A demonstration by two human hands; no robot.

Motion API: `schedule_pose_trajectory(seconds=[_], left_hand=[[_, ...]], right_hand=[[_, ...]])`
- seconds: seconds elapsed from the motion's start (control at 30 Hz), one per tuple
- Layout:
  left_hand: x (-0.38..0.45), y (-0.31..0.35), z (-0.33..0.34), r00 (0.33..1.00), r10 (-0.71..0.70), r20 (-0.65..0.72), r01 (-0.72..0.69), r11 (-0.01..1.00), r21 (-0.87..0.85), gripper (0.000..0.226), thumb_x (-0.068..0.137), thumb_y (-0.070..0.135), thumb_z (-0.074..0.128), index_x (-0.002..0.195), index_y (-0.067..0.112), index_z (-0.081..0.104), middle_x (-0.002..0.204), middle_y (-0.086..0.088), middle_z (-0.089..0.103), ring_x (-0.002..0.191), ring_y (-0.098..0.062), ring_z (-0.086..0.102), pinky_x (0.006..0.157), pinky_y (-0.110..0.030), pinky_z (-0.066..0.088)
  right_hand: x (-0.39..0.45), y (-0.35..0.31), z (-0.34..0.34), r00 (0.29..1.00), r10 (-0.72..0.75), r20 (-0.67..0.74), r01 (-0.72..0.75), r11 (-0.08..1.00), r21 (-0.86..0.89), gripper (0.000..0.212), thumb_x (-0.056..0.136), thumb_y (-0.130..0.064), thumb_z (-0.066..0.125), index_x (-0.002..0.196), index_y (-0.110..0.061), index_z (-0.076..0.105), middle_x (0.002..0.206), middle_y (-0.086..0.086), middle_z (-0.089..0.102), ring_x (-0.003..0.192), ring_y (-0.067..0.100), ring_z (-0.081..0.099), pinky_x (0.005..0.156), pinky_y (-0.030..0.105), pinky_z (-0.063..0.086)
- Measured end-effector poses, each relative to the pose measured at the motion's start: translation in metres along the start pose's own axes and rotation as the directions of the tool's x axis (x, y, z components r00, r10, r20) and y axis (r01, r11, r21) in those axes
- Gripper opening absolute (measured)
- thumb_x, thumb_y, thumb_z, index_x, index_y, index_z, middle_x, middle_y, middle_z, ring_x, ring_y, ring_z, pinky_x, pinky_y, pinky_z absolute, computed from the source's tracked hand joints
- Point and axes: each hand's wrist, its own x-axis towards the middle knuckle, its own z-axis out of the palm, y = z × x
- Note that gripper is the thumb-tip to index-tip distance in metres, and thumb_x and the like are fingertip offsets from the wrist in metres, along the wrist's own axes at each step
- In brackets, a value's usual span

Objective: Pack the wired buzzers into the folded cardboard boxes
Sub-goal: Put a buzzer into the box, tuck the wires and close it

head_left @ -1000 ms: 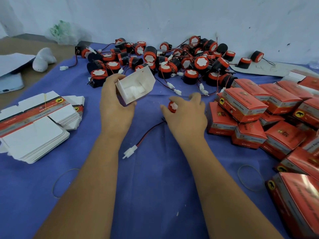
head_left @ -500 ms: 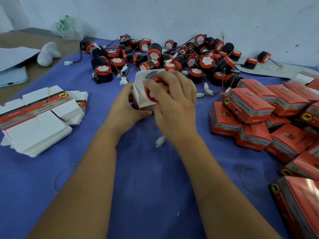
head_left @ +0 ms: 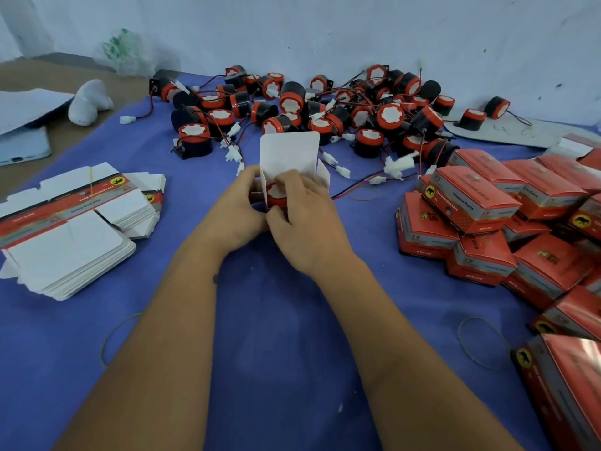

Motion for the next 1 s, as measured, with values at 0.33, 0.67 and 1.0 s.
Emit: schedule_pose_trajectory(seconds=[0.33, 0.67, 1.0], left_hand=[[-0.001, 0.0, 0.006, 0.976, -0.053, -0.211, 0.056, 0.998, 0.006, 0.061, 0.073, 0.021, 0.085, 0.12, 0.028, 0.046, 0.106, 0.02, 0.059, 0.097, 0.004, 0.057, 0.073, -0.014, 0.046], [-0.002, 0.002, 0.002, 0.998, -0.043, -0.036, 0.043, 0.999, -0.001, 0.061, 0.074, 0.015, 0.085, 0.119, 0.037, 0.05, 0.117, 0.018, 0.062, 0.098, 0.013, 0.059, 0.072, -0.006, 0.048], [-0.005, 0.004, -0.001, 0.999, -0.021, 0.042, 0.022, 0.999, -0.027, 0.064, 0.075, 0.003, 0.082, 0.124, 0.032, 0.052, 0.117, 0.011, 0.064, 0.103, 0.004, 0.062, 0.08, -0.016, 0.054]], right_hand=[[-0.008, 0.004, -0.005, 0.782, 0.455, -0.426, -0.227, 0.844, 0.485, 0.012, 0.087, -0.018, 0.05, 0.098, -0.022, 0.053, 0.068, -0.015, 0.055, 0.058, 0.003, 0.048, 0.054, 0.03, 0.037], [0.006, 0.024, -0.043, 0.746, 0.595, -0.299, -0.094, 0.538, 0.838, 0.017, 0.089, -0.004, 0.064, 0.089, -0.021, 0.068, 0.056, -0.009, 0.053, 0.053, 0.008, 0.053, 0.06, 0.022, 0.048], [-0.004, 0.006, -0.027, 0.955, 0.146, -0.256, -0.025, 0.905, 0.424, 0.021, 0.086, -0.03, 0.049, 0.072, -0.042, 0.061, 0.086, -0.047, 0.056, 0.114, -0.033, 0.018, 0.112, 0.043, 0.005]])
